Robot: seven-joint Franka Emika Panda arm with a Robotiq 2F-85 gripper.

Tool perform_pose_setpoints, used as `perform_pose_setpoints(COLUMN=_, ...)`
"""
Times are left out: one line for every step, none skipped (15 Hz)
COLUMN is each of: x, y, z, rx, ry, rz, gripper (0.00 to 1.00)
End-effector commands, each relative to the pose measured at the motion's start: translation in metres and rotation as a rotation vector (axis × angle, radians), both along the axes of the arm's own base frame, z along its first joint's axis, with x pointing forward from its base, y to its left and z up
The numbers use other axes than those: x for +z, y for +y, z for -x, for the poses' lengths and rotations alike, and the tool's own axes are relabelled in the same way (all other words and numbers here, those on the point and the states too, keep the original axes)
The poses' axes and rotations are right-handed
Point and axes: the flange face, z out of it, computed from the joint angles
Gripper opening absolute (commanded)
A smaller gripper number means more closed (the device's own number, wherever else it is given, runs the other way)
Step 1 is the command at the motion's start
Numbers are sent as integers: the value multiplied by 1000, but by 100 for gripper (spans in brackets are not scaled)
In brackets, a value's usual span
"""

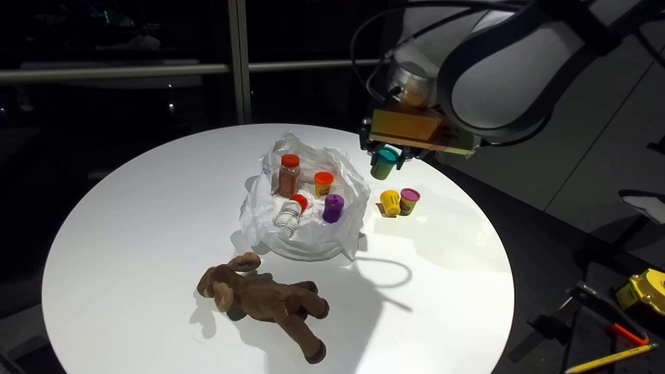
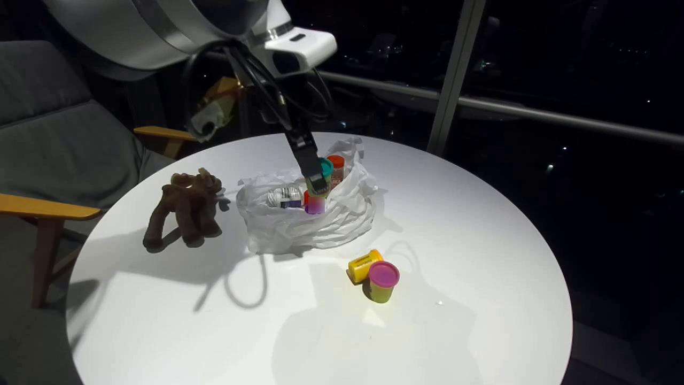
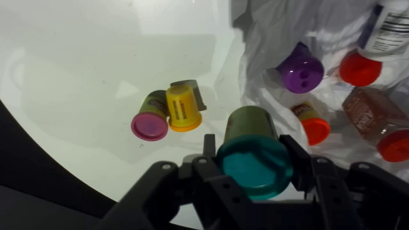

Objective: Pick the objects on the table and put them in the plastic bag

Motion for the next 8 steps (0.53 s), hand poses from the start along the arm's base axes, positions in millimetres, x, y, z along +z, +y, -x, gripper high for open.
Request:
perform_pose_setpoints(x=19, y=54, z=-21, rx=42, ry=-79, rz=-43, gripper=27)
perform_pose_setpoints(x=15, y=71, z=-30, rx=55, ry=-91, rz=-48, gripper=27)
perform_pose_setpoints(x=14, y=84, z=-35, rx=65, ry=-102, rz=-54, gripper=27)
perform_pose_setpoints(x=10, y=96, z=-43, rx=78, ry=-107, rz=-53, gripper=27)
perform_pose_setpoints(x=4, y=105, z=-50, rx=86, ry=-102, rz=-46, gripper=27)
perform_pose_setpoints(x=-6, y=111, z=-58, rx=94, ry=-96, rz=-29, gripper=27)
perform_pose_setpoints(x=-13, y=115, z=-64, rx=105, ry=-86, rz=-24, gripper=27)
perform_pose_setpoints(x=-27, y=119, z=-70, rx=106, ry=-76, rz=-5, gripper=27)
